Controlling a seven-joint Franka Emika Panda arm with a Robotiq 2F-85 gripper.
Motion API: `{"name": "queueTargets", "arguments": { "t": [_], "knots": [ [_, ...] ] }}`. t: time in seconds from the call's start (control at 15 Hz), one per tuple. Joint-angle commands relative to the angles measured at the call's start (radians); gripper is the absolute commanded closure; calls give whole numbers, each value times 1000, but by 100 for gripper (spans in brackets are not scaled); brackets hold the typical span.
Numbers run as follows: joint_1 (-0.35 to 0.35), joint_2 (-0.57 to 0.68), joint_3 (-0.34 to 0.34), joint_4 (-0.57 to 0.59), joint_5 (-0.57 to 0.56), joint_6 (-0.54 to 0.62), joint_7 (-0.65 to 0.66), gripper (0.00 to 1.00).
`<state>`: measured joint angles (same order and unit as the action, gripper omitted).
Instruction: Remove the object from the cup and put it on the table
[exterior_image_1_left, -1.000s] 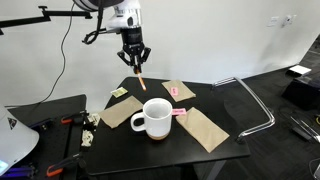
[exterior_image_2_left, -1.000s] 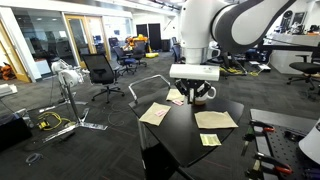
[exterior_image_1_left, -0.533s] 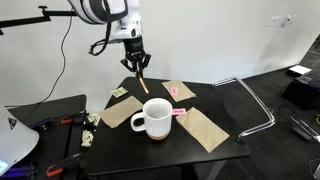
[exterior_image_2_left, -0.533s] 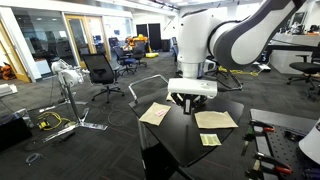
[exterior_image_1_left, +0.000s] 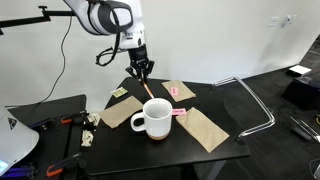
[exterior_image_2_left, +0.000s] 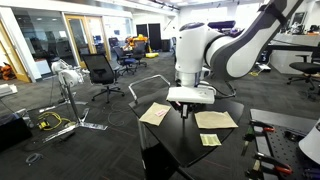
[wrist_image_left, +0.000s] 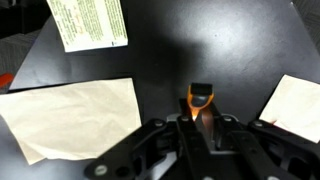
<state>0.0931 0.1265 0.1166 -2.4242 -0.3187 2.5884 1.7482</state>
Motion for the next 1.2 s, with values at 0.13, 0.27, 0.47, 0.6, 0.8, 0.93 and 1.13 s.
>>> {"name": "queueTargets", "arguments": {
  "t": [0.13, 0.27, 0.47, 0.6, 0.8, 0.93, 1.13],
  "knots": [
    [43, 27, -38, 24, -9, 6, -30, 35],
    [54, 12, -34, 20, 7, -2, -30, 19],
    [72, -21, -19, 13, 40, -15, -44, 0],
    [84, -54, -10, 11, 61, -41, -46, 0],
    [95, -116, 5, 10, 77, -88, -49, 0],
    [94, -162, 18, 12, 94, -127, -60, 0],
    [88, -232, 36, 16, 107, -191, -68, 0]
  ]
}}
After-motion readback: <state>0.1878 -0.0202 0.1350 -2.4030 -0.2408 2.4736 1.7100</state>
